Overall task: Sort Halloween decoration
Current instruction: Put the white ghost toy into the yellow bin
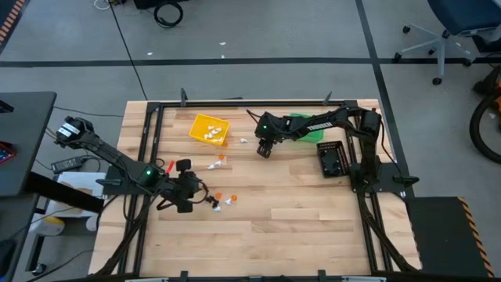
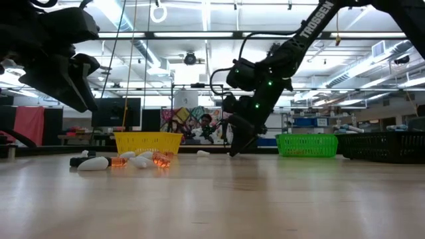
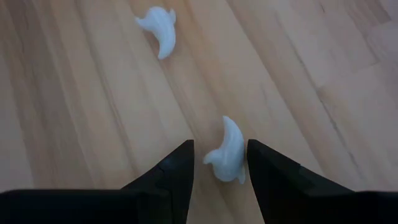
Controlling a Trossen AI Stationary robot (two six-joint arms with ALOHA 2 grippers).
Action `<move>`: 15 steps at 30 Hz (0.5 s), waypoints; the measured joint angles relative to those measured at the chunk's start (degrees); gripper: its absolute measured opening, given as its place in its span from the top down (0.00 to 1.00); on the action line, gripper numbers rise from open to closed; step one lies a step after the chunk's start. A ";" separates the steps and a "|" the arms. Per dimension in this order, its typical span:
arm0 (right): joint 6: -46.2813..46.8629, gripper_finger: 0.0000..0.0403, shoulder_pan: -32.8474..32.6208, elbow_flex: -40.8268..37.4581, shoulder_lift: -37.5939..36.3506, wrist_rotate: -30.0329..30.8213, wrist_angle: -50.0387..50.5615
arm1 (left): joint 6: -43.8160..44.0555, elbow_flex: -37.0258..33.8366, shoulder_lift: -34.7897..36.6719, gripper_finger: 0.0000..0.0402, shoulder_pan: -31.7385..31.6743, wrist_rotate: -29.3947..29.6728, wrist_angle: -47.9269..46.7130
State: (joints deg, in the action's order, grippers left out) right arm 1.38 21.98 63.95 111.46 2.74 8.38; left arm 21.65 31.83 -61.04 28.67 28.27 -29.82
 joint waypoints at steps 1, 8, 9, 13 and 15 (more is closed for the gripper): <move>-0.13 0.62 0.00 -0.15 0.00 0.01 -0.07 | 0.00 0.00 0.00 0.71 0.00 0.00 0.00; -2.03 0.68 -0.15 -0.57 0.00 -0.06 -1.15 | 0.02 0.00 0.00 0.71 0.00 -0.02 0.00; -2.28 0.70 -0.15 -0.57 0.00 -0.33 -1.15 | 0.02 0.00 0.00 0.71 0.00 -0.02 0.00; -2.66 0.77 -0.15 -0.57 0.00 -1.33 -1.18 | 0.02 0.00 0.00 0.71 0.00 -0.02 0.00; -2.68 0.80 -0.15 -0.59 0.00 -2.16 -1.15 | 0.02 0.00 0.00 0.71 0.00 -0.02 0.00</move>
State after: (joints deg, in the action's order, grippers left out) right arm -1.30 21.82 63.35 111.46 0.58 7.22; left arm 21.67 31.83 -61.04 28.67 28.25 -29.82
